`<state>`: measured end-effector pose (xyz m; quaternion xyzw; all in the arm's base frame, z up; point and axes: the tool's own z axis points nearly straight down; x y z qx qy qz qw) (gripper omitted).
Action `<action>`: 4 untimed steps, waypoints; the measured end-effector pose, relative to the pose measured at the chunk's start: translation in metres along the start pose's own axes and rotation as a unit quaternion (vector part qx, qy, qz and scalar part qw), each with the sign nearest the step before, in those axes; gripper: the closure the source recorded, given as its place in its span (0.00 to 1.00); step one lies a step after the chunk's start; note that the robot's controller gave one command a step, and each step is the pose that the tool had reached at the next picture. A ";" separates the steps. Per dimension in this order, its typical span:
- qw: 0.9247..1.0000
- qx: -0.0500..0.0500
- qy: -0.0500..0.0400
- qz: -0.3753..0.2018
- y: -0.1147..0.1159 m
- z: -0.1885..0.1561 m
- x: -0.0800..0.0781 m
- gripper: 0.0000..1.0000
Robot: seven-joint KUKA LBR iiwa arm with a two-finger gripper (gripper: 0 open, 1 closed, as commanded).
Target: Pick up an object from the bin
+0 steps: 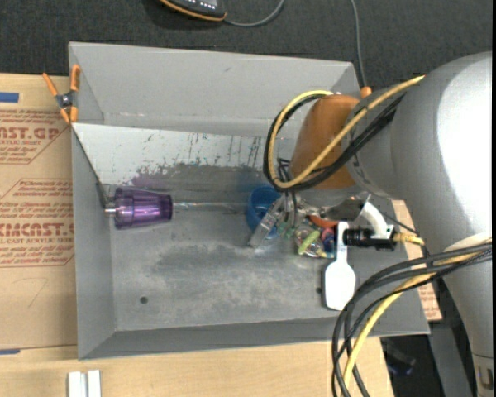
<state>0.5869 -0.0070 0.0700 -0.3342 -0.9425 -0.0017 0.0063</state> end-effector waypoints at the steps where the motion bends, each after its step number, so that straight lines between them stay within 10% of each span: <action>1: 1.000 0.000 0.000 0.000 0.000 0.000 0.000 1.00; 4: 1.000 0.002 0.001 0.000 -0.001 -0.026 0.001 1.00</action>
Offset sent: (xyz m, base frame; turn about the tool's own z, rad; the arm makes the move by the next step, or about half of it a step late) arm 0.0002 0.0003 0.0080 -0.0003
